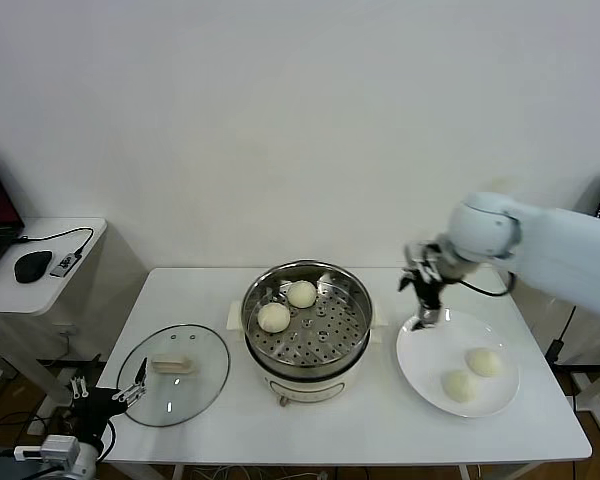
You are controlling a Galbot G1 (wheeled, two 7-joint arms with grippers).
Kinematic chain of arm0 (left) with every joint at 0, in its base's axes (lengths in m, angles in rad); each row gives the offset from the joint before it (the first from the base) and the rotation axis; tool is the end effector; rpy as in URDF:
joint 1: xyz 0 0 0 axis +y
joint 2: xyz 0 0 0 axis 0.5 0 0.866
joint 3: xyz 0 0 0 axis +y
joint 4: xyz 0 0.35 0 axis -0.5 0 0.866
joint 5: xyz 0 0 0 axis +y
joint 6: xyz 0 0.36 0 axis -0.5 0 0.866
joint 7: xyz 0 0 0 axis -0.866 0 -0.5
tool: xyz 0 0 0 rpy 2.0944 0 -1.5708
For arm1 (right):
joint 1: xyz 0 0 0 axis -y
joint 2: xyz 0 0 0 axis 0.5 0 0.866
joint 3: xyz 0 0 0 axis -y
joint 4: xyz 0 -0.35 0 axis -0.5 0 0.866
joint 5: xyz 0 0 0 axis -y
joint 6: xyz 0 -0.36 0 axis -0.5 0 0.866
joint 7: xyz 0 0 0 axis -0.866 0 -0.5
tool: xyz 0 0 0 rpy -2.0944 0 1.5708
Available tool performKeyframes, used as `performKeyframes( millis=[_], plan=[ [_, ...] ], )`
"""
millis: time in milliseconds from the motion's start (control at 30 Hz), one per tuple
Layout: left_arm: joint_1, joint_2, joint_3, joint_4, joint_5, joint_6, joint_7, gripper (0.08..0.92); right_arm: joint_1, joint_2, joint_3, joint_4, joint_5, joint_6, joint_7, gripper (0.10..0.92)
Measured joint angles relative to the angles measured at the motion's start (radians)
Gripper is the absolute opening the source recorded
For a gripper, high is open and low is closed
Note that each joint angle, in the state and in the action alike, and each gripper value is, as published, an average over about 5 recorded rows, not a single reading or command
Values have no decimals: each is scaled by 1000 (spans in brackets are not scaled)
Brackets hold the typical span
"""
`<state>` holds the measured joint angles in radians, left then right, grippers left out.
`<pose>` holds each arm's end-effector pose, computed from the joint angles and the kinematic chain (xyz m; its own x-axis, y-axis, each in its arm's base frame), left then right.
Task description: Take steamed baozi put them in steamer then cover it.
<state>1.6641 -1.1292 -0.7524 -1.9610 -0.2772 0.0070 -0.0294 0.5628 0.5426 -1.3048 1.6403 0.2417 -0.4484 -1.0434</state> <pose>0.1717 0.1593 -0.3184 -0.9842 -0.0573 0.1678 -0.0191 0.9751 0.2208 0.4684 -0.0990 -0.0732 -0.2050 -0.1316 0.9699 -0.9719 -0.0898 -0.2176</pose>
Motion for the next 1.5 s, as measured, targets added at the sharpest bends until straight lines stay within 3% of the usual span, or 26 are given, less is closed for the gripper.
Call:
performKeyframes(
  millis=[467,1067,1500],
  plan=[
    [13,-15,8,-1,15,-2,0,823,-372,-142,257,-19,-204,79,-4,823],
    [6,-7,-3,14,13,-5,1,823,-690,-109,475,-119,-313,109,30,816],
    [-2,-10,-1,17,15,-5,0,823,-738,-60,511,-172,-331,113,43,650]
  ],
)
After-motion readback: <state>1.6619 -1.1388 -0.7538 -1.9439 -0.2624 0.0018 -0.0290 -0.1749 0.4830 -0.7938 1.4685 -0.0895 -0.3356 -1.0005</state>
